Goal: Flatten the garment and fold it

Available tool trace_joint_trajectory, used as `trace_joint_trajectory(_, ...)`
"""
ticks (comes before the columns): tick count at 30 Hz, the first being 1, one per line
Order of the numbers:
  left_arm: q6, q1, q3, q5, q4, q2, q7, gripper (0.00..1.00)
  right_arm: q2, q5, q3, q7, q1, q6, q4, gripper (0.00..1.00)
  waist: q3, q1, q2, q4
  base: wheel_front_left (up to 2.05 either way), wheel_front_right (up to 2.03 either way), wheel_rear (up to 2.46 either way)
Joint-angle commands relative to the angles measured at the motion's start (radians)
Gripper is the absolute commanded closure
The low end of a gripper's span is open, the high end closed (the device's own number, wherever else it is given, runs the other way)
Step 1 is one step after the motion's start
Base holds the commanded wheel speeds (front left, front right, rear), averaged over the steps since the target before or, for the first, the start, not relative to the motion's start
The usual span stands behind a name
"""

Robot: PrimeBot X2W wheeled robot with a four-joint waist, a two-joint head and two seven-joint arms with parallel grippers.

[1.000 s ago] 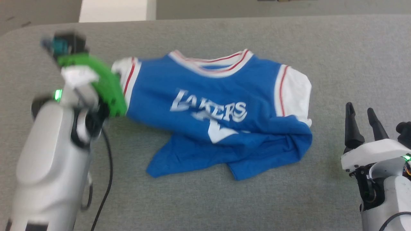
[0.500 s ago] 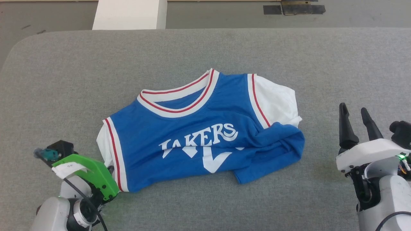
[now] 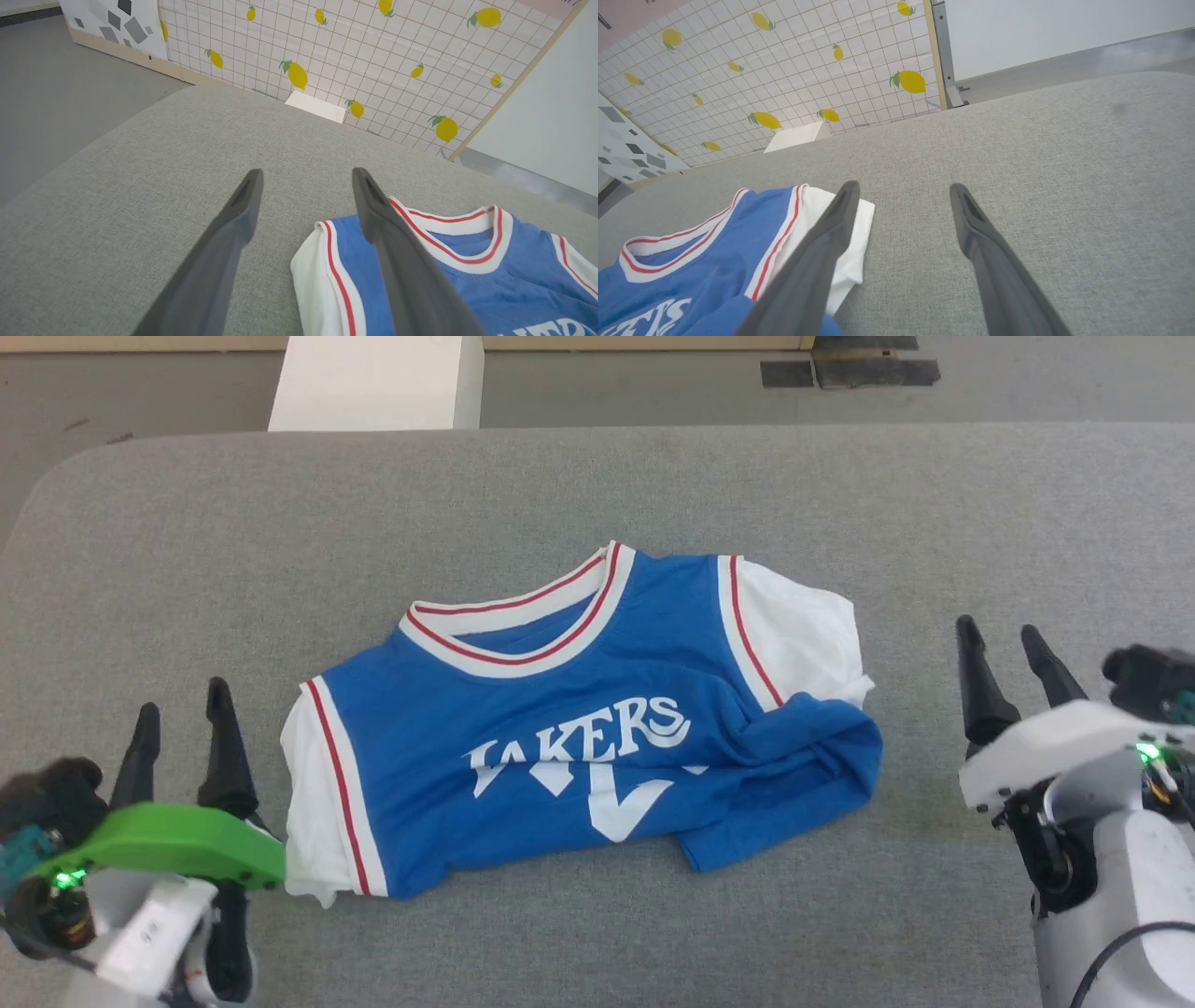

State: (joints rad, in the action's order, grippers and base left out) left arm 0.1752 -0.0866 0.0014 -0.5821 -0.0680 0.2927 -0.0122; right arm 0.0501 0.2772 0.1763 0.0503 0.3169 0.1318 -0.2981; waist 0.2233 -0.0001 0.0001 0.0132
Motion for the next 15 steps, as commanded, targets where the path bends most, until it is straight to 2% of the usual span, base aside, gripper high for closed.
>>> trace_joint_trajectory(1,-0.014,0.019,-0.008,0.023,0.007,-0.013,-0.052,0.00,0.000,-0.018,-0.009,0.039,0.033,-0.001,0.002,0.00,0.008,0.0001,-0.0001,0.004,0.00,0.00,0.00)
trace_joint_trajectory(7,-0.031,0.014,-0.034,0.050,0.033,-0.042,-0.150,0.00,0.018,-0.089,-0.058,0.302,0.175,-0.001,-0.027,0.00,0.041,0.0001,-0.0001,0.017,0.00,0.00,0.00)
trace_joint_trajectory(15,-0.037,-0.039,-0.063,0.066,0.032,-0.055,-0.171,0.00,0.060,-0.221,-0.211,0.726,0.417,-0.001,-0.131,0.00,0.113,0.0001,-0.0001,0.051,0.00,0.00,0.00)
